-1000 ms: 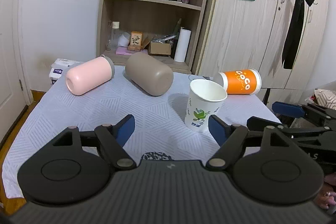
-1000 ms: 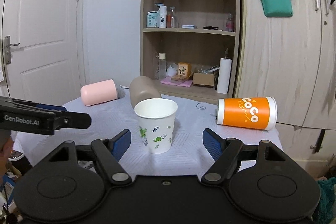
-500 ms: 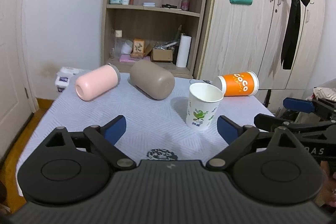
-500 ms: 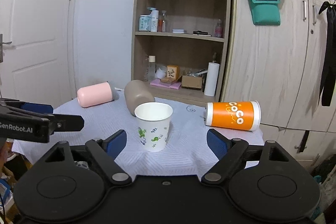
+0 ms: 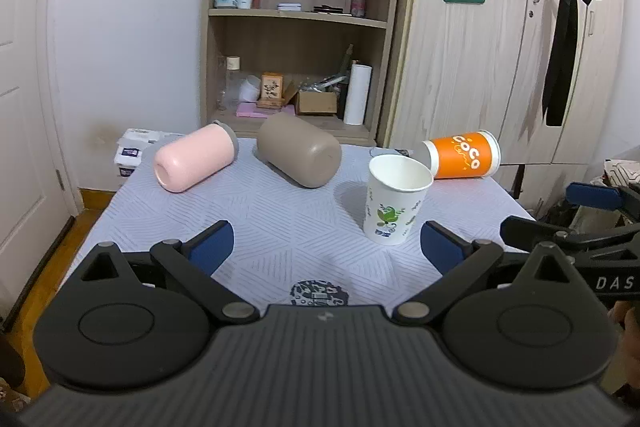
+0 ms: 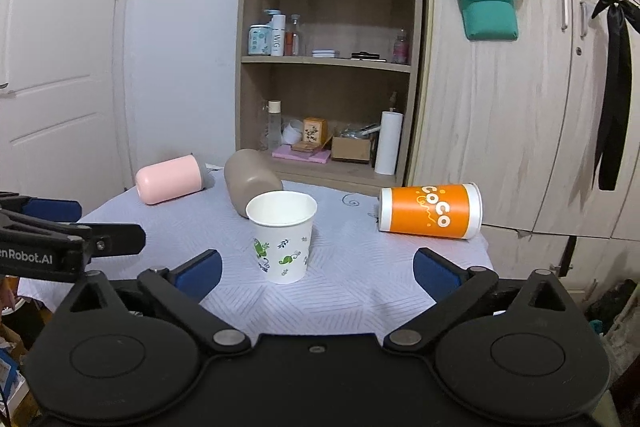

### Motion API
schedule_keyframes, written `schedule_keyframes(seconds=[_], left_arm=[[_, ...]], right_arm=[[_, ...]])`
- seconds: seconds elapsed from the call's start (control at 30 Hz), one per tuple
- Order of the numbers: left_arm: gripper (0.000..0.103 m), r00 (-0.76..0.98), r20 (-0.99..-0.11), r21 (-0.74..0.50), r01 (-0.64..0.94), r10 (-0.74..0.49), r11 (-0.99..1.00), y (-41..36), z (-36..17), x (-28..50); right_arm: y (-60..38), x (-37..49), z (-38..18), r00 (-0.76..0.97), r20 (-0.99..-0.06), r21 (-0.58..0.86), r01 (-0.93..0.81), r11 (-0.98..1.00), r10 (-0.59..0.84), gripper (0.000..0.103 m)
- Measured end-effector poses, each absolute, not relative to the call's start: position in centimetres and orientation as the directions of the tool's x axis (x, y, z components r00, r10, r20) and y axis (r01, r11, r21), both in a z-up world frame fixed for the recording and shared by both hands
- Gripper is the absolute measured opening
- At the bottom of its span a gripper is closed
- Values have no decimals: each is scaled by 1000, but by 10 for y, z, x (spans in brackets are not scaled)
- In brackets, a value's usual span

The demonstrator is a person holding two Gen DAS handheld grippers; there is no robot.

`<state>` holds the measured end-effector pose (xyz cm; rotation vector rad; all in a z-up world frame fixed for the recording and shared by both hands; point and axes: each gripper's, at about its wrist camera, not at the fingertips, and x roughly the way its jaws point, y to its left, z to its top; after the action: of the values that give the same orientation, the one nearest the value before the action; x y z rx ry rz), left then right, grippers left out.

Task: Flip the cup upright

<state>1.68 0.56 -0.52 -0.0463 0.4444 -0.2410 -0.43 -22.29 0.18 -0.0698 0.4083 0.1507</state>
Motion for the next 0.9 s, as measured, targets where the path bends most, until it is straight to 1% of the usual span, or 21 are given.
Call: schedule_keyframes(seconds=[0.23, 0.4, 0.9], left_arm=[[101, 878, -417, -94, 214, -233, 972, 8, -3, 15], [103, 874, -431, -74, 214, -224, 974, 6, -2, 17], [103, 854, -494, -31, 171, -164, 985, 8, -6, 25]], right_arm=[[-224, -5, 1, 906, -403, -32, -153, 988, 128, 103], [-229, -7, 4, 911, -387, 16, -146, 989, 141, 103], [-224, -6, 4, 907, -406, -12, -128, 992, 112, 103]])
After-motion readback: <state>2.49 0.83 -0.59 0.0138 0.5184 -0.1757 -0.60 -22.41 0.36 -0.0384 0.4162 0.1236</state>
